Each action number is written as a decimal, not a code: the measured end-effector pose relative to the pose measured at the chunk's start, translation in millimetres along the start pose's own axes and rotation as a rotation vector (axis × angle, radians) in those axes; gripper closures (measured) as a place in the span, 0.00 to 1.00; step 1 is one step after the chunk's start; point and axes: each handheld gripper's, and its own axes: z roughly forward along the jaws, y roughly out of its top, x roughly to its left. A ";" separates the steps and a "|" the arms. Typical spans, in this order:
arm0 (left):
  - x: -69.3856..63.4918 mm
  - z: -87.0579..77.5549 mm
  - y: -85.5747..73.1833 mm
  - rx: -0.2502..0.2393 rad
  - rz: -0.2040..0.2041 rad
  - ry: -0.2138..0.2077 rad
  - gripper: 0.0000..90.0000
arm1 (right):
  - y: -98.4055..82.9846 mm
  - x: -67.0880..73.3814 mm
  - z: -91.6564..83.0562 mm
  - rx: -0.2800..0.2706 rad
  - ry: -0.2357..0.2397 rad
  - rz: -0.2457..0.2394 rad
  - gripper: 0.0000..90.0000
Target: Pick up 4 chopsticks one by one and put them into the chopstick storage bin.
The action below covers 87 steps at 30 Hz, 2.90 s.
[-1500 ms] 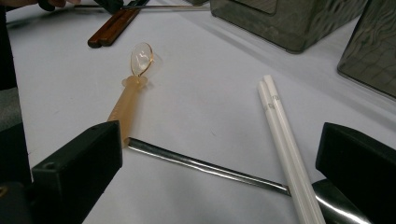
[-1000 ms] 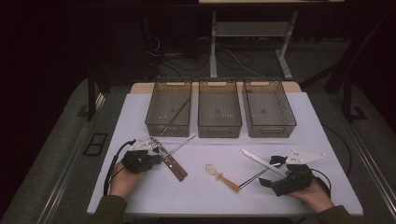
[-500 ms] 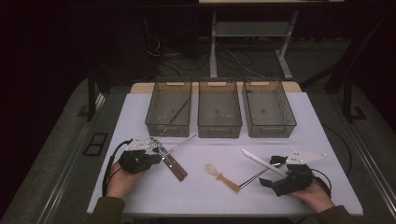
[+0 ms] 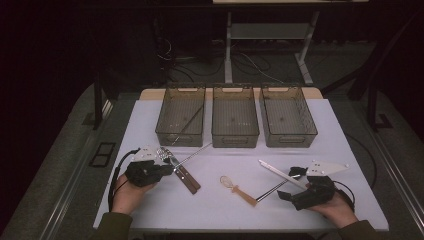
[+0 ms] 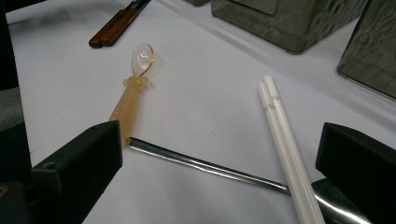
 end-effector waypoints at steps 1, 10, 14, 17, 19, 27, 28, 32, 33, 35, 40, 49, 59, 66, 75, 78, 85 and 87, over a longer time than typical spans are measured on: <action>-0.6 -0.8 0.6 -0.001 -0.002 -0.001 0.94 | 0.0 0.0 0.0 0.001 -0.001 0.001 0.01; -1.2 -7.9 5.7 -0.024 -0.020 0.005 0.94 | -0.1 0.0 0.5 0.002 0.000 -0.002 0.01; -0.1 -11.4 7.1 -0.038 -0.029 0.005 0.94 | -0.1 -0.3 0.6 0.003 -0.001 -0.003 0.01; 1.0 -13.5 8.0 -0.045 -0.035 0.007 0.94 | -0.1 -0.3 0.5 0.003 -0.001 -0.002 0.01; 2.1 -15.2 8.5 -0.050 -0.037 0.008 0.94 | -0.1 -0.3 0.5 0.003 -0.001 -0.003 0.01; 7.5 -22.7 10.3 -0.070 -0.059 0.028 0.94 | -0.1 -0.3 0.5 0.003 0.000 -0.003 0.01; 8.4 -23.4 10.4 -0.071 -0.060 0.030 0.94 | -0.1 -0.4 0.6 0.003 -0.001 -0.003 0.01; 11.9 -26.7 10.7 -0.084 -0.070 0.040 0.93 | -0.1 -0.4 0.9 0.004 -0.001 -0.003 0.01; 12.8 -27.6 10.8 -0.085 -0.073 0.042 0.94 | -0.1 -0.3 0.9 0.004 -0.001 -0.003 0.01; 14.3 -28.9 10.9 -0.087 -0.076 0.043 0.94 | -0.2 -0.3 1.0 0.004 -0.001 -0.003 0.01; 18.2 -31.1 12.3 -0.091 -0.083 0.055 0.94 | -0.2 -0.4 1.0 0.004 -0.001 -0.003 0.01; 27.2 -31.7 18.2 -0.104 -0.093 0.072 0.93 | -0.4 -0.5 1.5 0.004 0.000 -0.001 0.01; 33.8 -26.2 33.2 -0.111 -0.083 0.081 0.94 | -0.5 -1.4 1.6 0.003 -0.001 0.003 0.01; 37.4 -19.4 47.0 -0.117 -0.077 0.090 0.94 | -0.8 -1.9 1.3 0.002 -0.003 0.006 0.01; 41.0 -10.8 68.5 -0.130 -0.070 0.104 0.94 | -0.9 -2.1 0.7 0.000 -0.004 0.009 0.01; 44.4 -8.1 75.4 -0.131 -0.074 0.119 0.94 | -1.1 -2.6 0.4 0.001 -0.005 0.010 0.01; 54.3 -0.2 92.4 -0.120 -0.086 0.147 0.94 | -1.1 -2.6 0.1 0.000 -0.006 0.009 0.00; 57.3 3.3 96.7 -0.109 -0.085 0.162 0.94 | -1.1 -2.6 0.1 0.000 -0.006 0.009 0.01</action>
